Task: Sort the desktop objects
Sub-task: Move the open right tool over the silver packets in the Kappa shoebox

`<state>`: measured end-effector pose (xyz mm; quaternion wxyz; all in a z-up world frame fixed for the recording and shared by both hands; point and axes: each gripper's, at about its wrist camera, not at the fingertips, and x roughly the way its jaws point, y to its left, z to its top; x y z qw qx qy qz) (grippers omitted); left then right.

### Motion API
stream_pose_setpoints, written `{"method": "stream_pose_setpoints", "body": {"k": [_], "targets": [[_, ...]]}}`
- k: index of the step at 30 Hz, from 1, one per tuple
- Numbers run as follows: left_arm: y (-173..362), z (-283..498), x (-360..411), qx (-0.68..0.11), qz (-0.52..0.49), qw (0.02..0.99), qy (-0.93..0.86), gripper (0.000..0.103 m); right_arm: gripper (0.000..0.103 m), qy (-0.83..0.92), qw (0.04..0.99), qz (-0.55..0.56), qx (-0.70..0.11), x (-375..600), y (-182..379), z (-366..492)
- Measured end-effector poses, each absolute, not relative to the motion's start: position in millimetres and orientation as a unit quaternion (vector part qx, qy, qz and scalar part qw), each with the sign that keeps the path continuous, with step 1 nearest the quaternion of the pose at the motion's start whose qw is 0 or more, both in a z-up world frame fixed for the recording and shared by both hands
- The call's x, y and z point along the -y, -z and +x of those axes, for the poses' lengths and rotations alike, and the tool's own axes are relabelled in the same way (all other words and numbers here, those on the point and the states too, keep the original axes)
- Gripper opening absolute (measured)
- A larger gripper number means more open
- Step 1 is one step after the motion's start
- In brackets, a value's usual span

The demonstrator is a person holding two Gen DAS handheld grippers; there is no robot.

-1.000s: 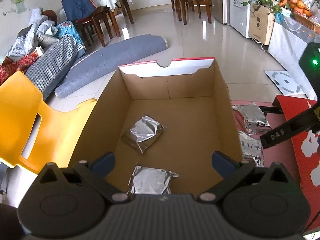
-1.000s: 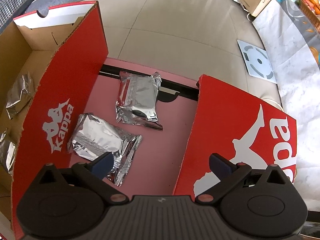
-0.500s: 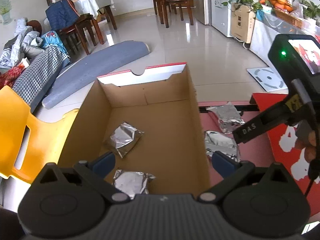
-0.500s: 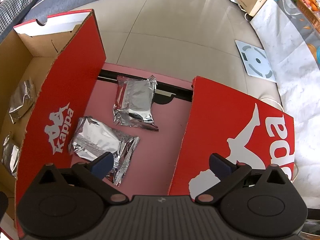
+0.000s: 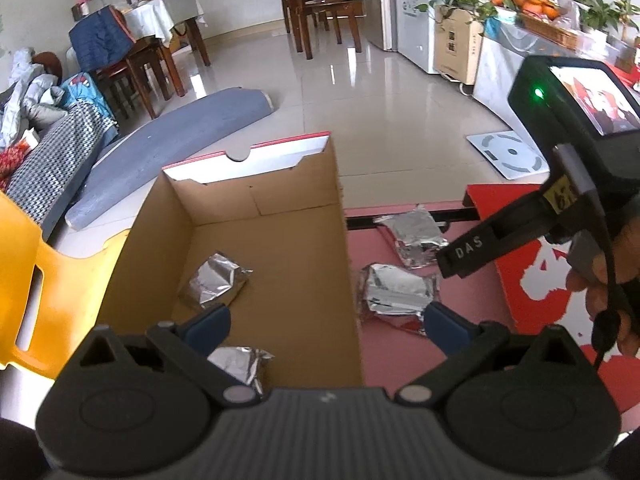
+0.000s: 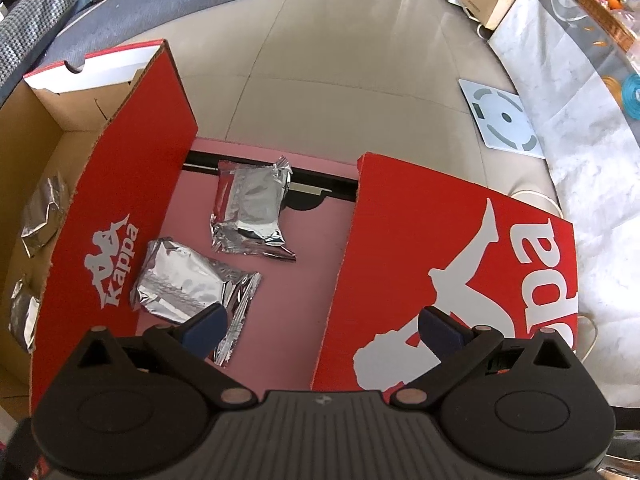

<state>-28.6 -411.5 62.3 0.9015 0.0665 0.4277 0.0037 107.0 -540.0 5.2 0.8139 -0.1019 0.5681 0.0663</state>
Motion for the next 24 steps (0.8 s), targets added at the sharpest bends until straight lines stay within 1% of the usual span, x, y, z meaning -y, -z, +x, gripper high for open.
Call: {"method": "stream_pose_setpoints", "body": {"k": [13,24], "targets": [[-61.7,-32.4,445.5,-0.42,0.097,0.902,0.028,0.103,0.102,-0.063,0.824,-0.082,-0.557,558.4,-18.0,101.2],[-53.4,-19.8,473.6,-0.419,0.093,0.899,0.081,0.103,0.101,-0.054,0.83,-0.047,-0.553,582.7,-29.0,102.3]]}}
